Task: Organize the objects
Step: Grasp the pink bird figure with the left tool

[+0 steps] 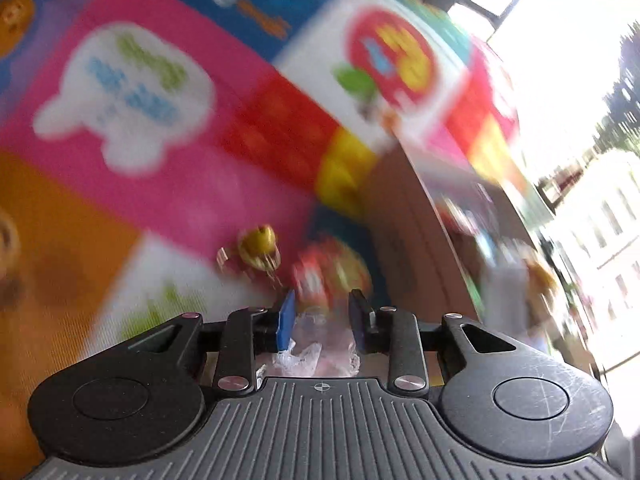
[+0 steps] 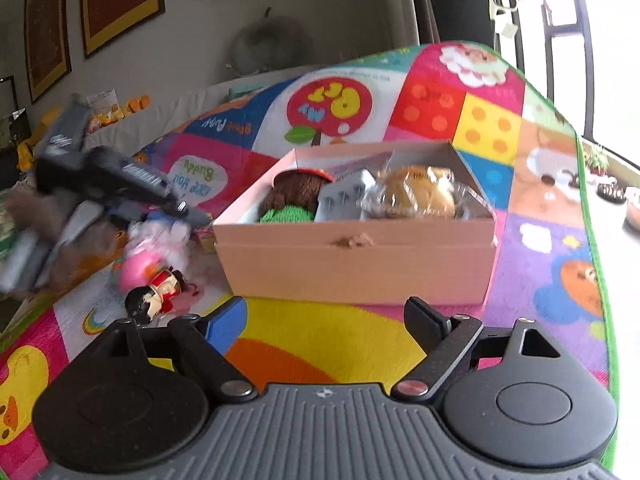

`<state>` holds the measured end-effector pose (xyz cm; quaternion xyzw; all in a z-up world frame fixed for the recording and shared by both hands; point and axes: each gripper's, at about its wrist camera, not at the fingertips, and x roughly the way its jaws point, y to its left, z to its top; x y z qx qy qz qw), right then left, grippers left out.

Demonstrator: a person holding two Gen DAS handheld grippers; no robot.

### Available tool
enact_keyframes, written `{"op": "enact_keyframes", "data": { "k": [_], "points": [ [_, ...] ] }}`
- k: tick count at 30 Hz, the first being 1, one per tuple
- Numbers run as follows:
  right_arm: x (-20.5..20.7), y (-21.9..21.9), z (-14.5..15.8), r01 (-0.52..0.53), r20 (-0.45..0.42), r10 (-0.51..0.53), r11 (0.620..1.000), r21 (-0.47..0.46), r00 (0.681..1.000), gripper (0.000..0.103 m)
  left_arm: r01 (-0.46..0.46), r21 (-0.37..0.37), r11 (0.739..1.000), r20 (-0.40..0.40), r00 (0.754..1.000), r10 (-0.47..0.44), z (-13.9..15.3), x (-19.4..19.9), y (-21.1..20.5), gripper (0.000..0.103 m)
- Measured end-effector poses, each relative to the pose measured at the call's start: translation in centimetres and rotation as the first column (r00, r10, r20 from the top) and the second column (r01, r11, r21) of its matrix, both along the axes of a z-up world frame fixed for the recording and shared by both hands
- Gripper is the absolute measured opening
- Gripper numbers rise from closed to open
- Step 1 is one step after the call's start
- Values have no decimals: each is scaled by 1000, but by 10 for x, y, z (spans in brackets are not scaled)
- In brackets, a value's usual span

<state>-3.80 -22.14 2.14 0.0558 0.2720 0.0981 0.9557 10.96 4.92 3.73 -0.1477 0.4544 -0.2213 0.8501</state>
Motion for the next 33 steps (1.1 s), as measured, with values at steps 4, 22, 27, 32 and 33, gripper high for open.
{"op": "enact_keyframes", "data": {
  "k": [4,22,27,32,33],
  "points": [
    [-4,2,-1,8,-9,-8,1000,-4,1000,93,24,-23,999,89,996,-21,18,-53,8,32],
    [-7,6,-5,23,-48,-25,999,-39,999,103,141,385,912,307,912,-271,30,-173,1,35],
    [-8,9,-5,-2,-50,0,999,-48,999,103,165,521,837,283,892,-352,10,-161,-8,38],
    [-6,17,-3,-39,-62,34,995,-87,997,103,152,493,857,328,880,-344,6,-148,-14,43],
    [-7,21,-1,-55,-57,49,993,-105,997,103,151,495,855,335,875,-349,3,-147,-16,46]
  ]
}}
